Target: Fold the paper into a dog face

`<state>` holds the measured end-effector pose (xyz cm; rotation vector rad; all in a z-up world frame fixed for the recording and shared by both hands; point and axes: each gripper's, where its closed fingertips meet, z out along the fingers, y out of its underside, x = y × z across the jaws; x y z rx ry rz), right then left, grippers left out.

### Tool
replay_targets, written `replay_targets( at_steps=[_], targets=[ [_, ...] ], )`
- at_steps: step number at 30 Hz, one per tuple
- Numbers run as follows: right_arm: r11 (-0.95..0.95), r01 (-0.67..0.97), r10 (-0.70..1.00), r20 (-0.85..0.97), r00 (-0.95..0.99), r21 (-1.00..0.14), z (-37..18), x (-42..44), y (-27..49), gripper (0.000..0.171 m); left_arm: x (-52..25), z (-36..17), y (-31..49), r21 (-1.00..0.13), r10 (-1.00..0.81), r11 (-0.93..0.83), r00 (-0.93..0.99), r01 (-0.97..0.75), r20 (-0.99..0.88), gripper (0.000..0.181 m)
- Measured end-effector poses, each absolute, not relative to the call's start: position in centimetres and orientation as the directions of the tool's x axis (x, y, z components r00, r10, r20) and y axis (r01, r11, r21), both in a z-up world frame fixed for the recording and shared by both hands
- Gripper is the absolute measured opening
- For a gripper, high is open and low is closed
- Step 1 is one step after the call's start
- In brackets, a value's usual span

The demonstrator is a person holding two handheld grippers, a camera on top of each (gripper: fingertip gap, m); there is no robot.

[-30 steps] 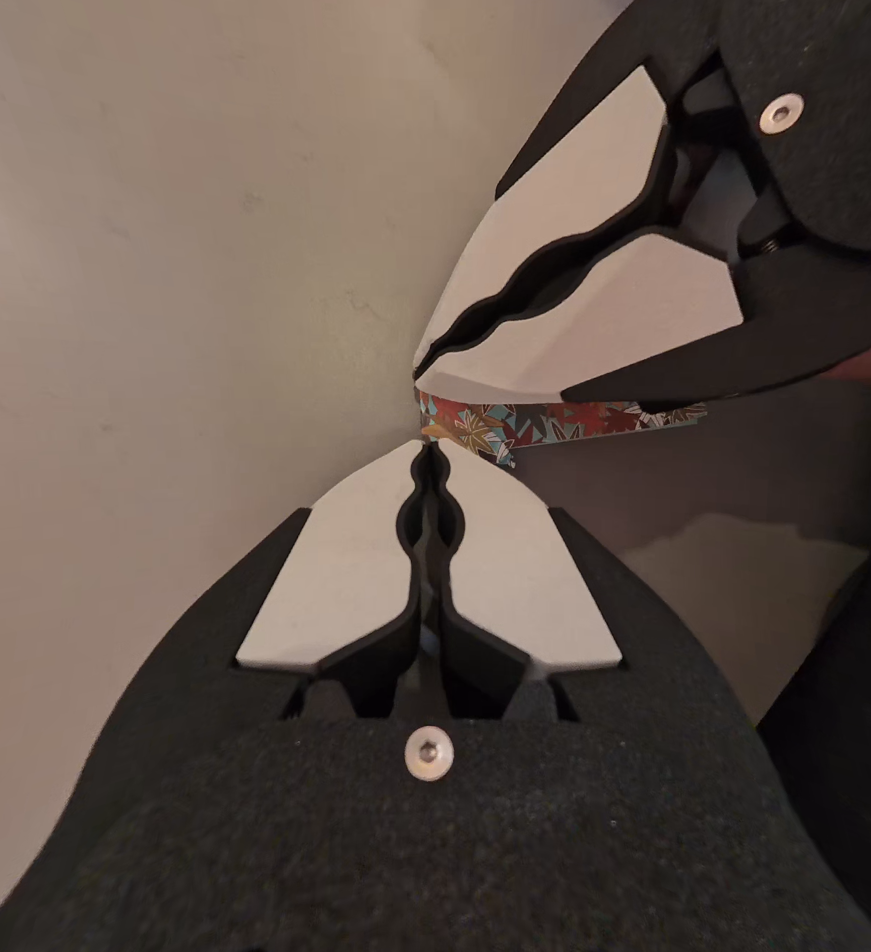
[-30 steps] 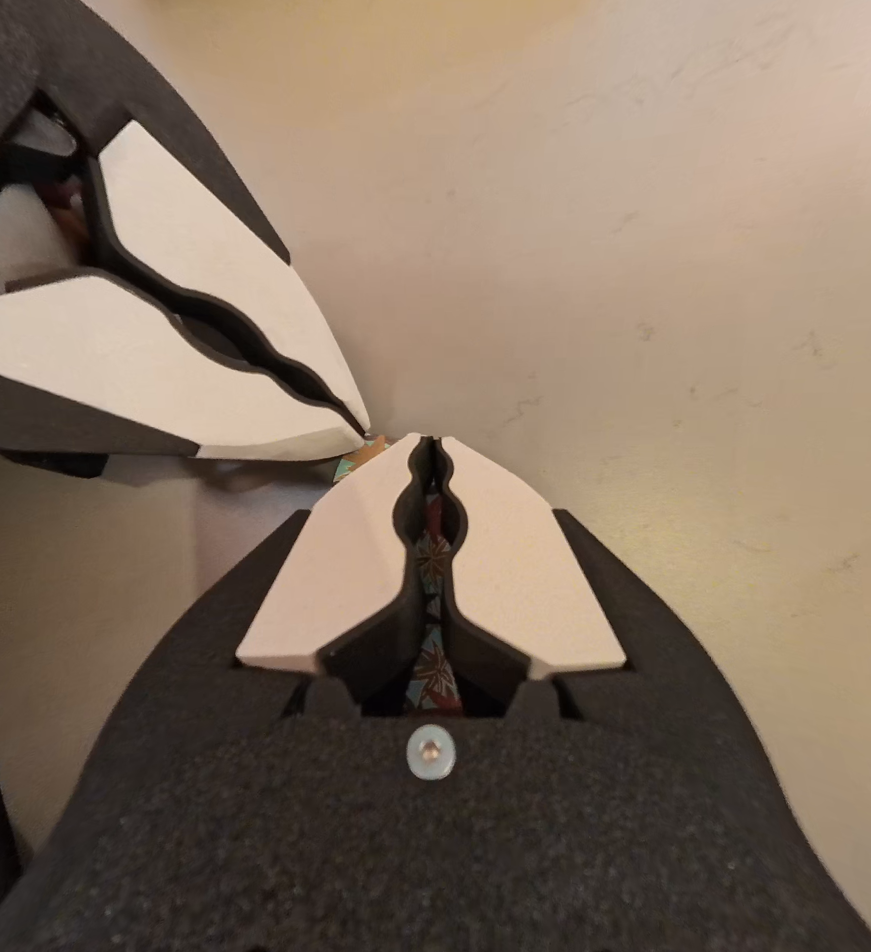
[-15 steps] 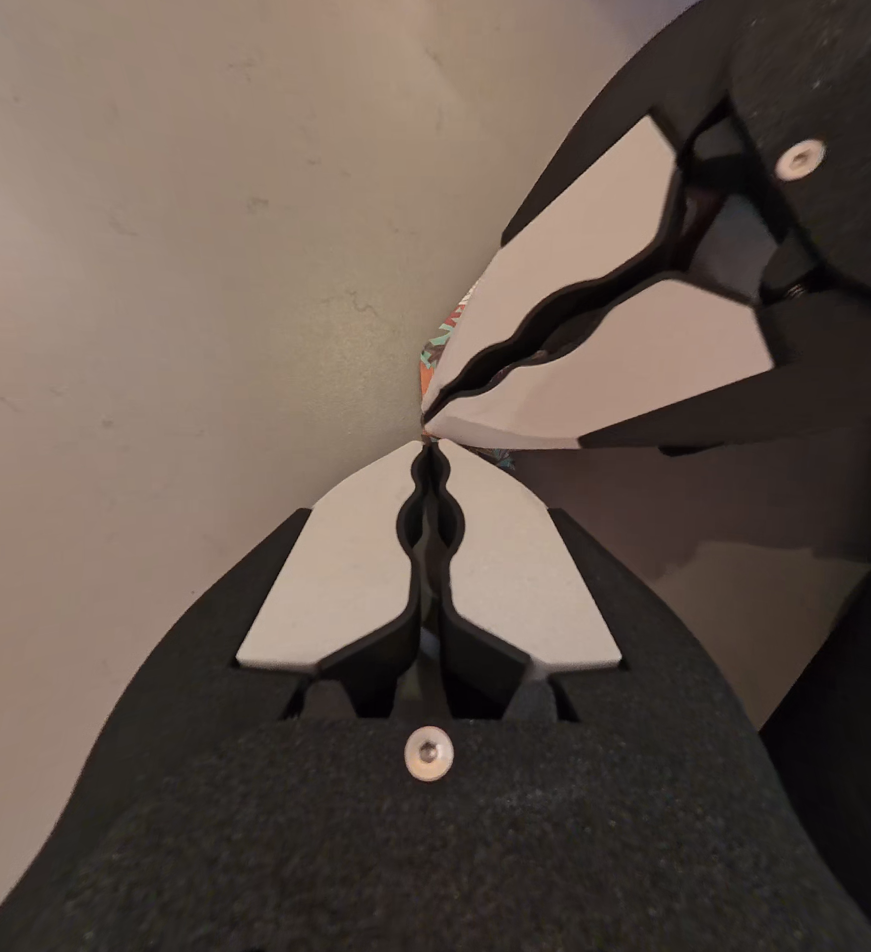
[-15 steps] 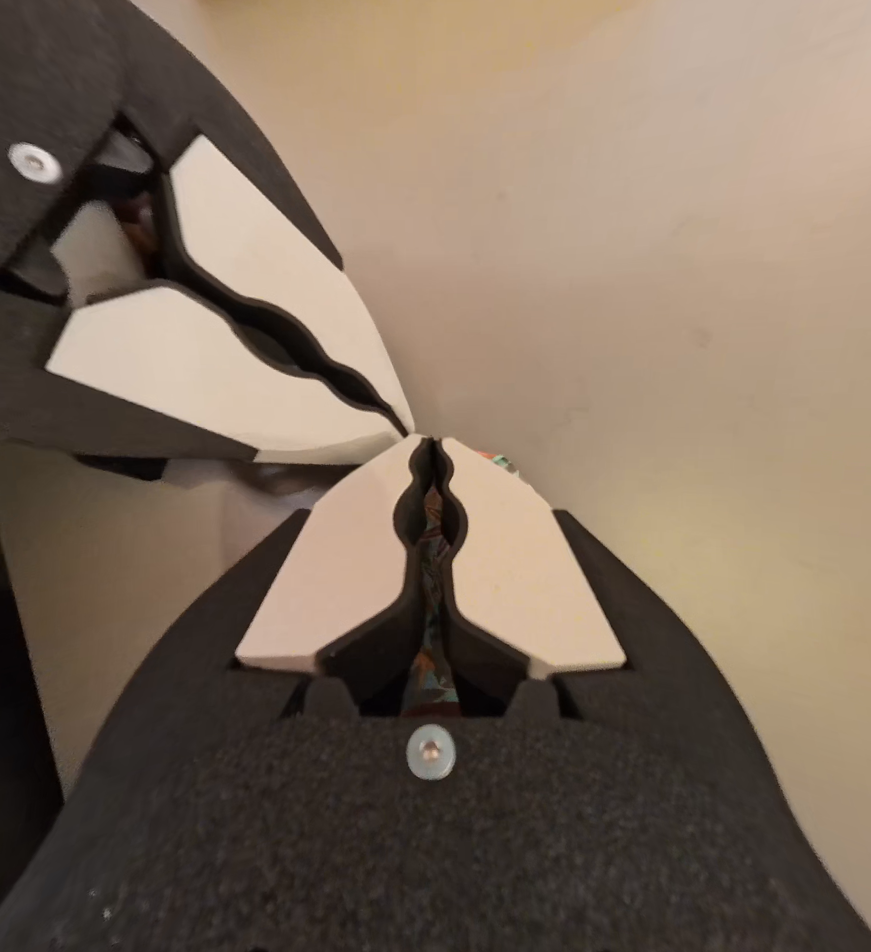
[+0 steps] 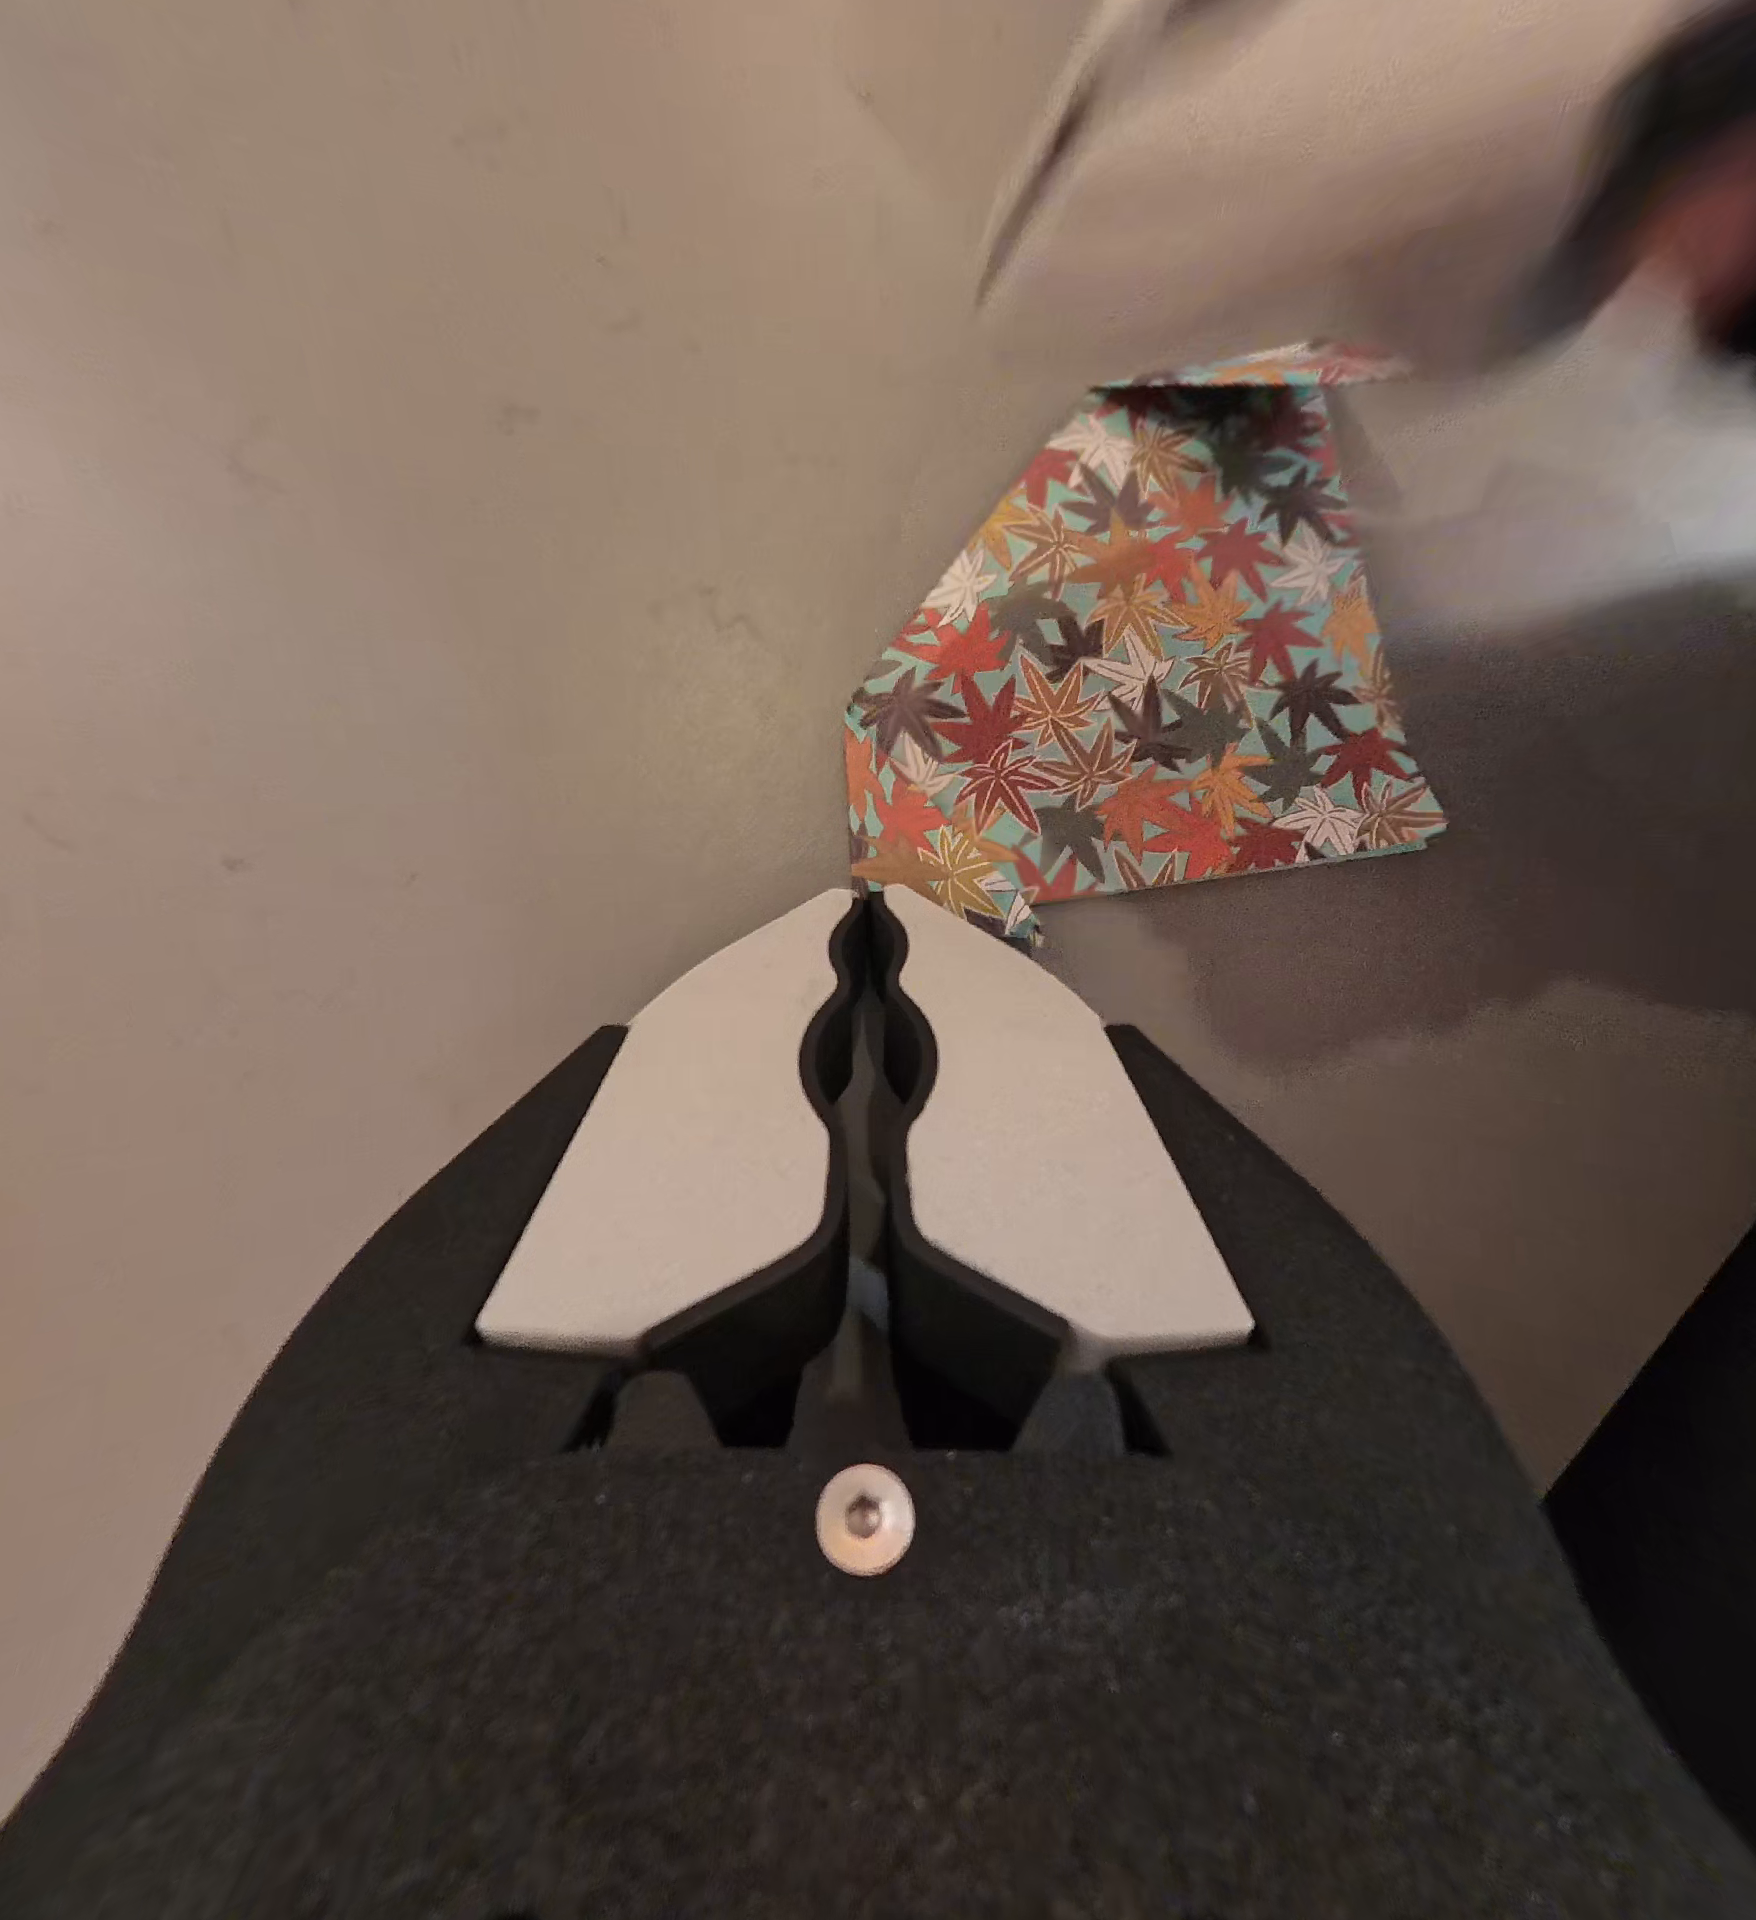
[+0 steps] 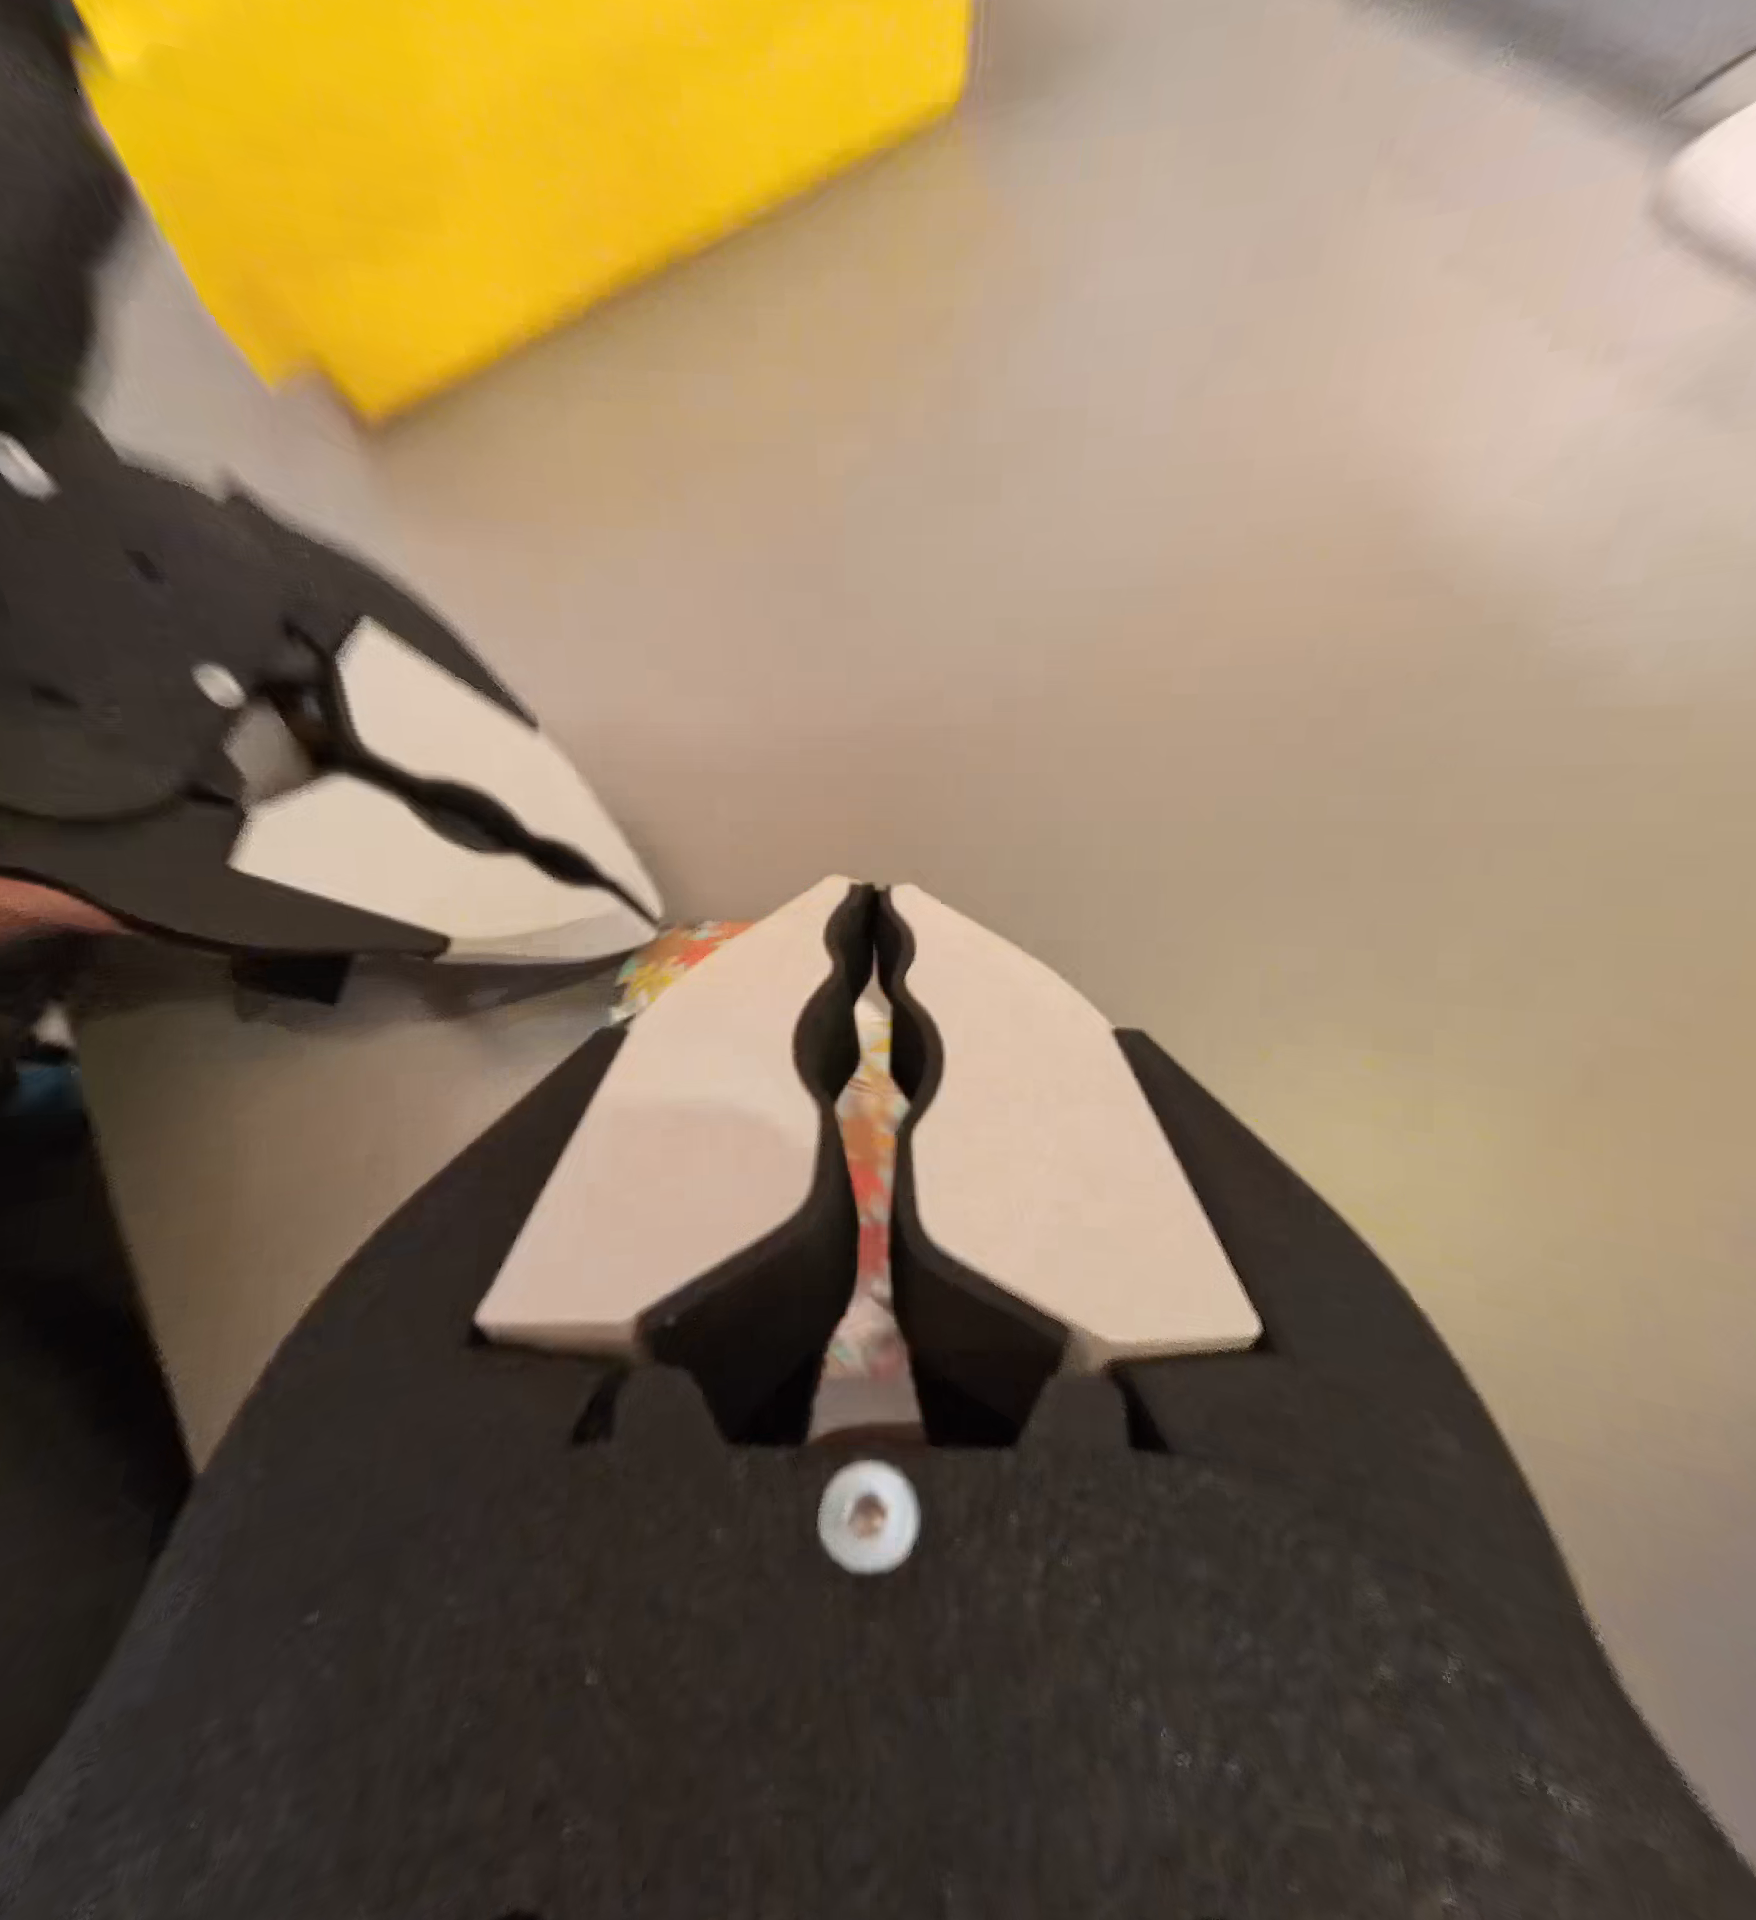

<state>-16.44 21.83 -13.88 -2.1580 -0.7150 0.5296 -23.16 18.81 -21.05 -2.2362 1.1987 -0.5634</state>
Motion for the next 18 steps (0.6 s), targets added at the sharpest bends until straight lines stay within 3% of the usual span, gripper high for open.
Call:
replay_targets(
  at_steps=[3,6,12,18],
  targets=[
    [-0.499,0.270,0.580,-0.086,0.810,-0.823,-10.5,-9.5,22.0,0.000,-23.1,-21.0,18.8,-0.630,-0.858,-0.438,0.507,-0.641,0.081,0.000],
    [-0.578,0.357,0.613,-0.102,0.783,-0.734,-14.5,-8.3,20.1,0.000,-22.9,-20.8,18.7,-0.636,-0.859,-0.439,0.504,-0.635,0.090,0.000],
    [-0.563,0.417,0.661,-0.085,0.746,-0.713,-18.3,-10.6,18.7,0.000,-22.4,-18.6,18.7,-0.683,-0.852,-0.445,0.508,-0.579,0.126,0.000],
    [-0.586,0.449,0.662,-0.078,0.746,-0.675,-19.8,-9.7,17.7,0.000,-22.2,-19.3,19.2,-0.648,-0.853,-0.463,0.503,-0.604,0.140,0.000]
  ],
)
